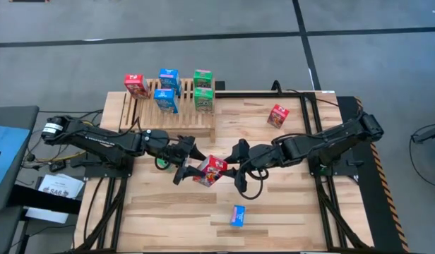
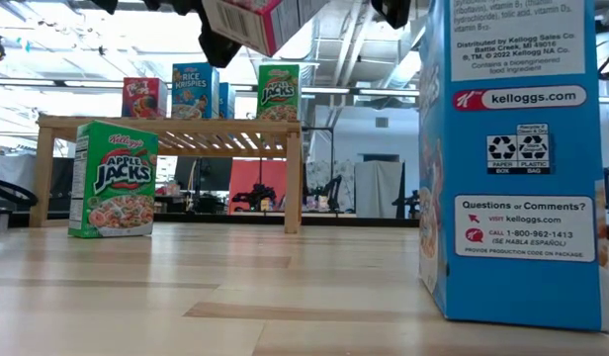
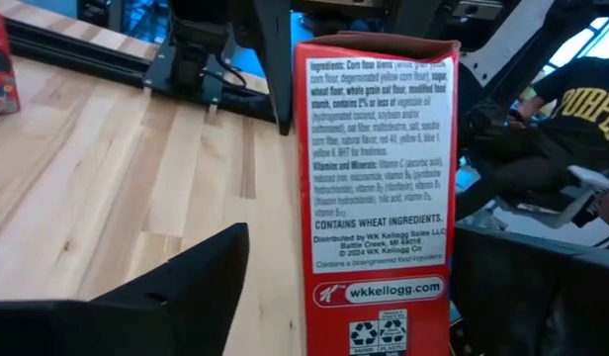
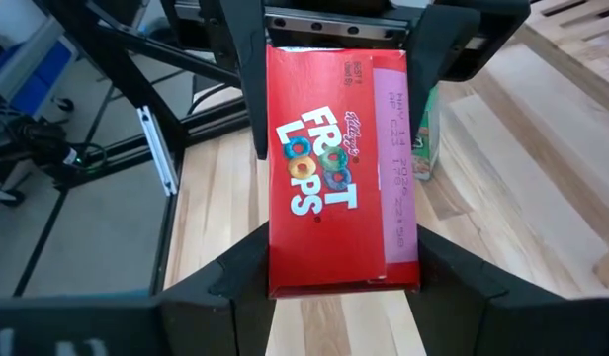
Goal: Stack cereal on shelf
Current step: Put the bottom red cereal box on the shelf aligned with the red cereal box
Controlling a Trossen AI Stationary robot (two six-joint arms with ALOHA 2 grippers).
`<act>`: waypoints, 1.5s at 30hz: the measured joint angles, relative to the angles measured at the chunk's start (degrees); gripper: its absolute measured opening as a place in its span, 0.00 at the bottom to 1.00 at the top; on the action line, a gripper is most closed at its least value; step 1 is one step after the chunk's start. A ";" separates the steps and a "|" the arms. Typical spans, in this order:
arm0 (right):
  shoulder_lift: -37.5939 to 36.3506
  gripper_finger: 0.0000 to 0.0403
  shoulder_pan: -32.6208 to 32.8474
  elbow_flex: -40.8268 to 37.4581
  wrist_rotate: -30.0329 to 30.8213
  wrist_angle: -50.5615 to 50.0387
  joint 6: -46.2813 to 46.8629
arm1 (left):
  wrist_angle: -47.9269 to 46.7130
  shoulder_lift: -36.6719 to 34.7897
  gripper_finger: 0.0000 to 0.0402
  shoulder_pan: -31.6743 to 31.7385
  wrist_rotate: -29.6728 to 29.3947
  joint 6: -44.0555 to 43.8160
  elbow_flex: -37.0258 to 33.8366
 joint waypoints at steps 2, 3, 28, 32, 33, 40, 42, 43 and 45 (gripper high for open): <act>0.00 0.53 0.00 0.00 0.02 -0.04 0.00 | 0.04 0.00 0.71 0.00 0.06 0.00 0.00; 0.00 0.53 0.00 0.00 0.02 -0.04 0.00 | 0.04 0.00 0.70 0.00 0.09 0.01 0.00; 0.00 0.57 -0.06 0.00 0.20 -0.56 -0.04 | -0.11 -0.02 0.59 0.00 0.00 -0.72 0.00; 0.00 0.63 -0.33 0.00 0.07 -1.11 -0.72 | -0.14 -0.02 0.58 0.00 -0.17 -0.81 0.00; 0.00 0.64 -0.33 0.00 0.07 -1.07 -1.24 | -0.15 -0.02 0.58 0.02 -0.17 -0.82 0.00; -0.05 0.67 -0.33 0.00 0.07 -0.85 -1.55 | -0.31 -0.03 0.54 0.02 0.92 -0.83 0.00; -0.07 0.67 -0.33 0.00 0.07 -0.97 -1.55 | -0.64 -0.03 0.53 0.02 1.36 -1.17 0.00; -0.07 0.67 -0.33 0.00 0.07 -1.06 -1.55 | -0.67 -0.03 0.52 0.02 1.63 -1.42 0.00; -0.07 0.67 -0.33 0.00 0.07 -1.10 -1.55 | -0.57 -0.04 0.52 0.02 1.88 -1.62 0.00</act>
